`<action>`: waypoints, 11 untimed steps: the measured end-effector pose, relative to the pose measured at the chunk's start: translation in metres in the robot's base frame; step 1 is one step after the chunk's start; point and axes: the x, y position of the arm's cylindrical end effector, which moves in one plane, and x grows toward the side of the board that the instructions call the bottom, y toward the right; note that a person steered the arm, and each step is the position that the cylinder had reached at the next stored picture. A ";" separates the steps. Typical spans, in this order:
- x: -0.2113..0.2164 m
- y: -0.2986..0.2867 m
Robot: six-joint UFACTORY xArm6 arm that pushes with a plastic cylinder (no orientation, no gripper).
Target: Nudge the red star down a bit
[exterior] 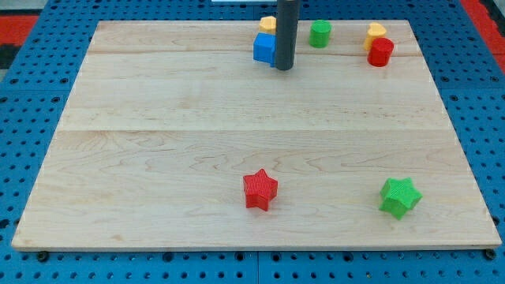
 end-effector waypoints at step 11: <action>0.238 0.006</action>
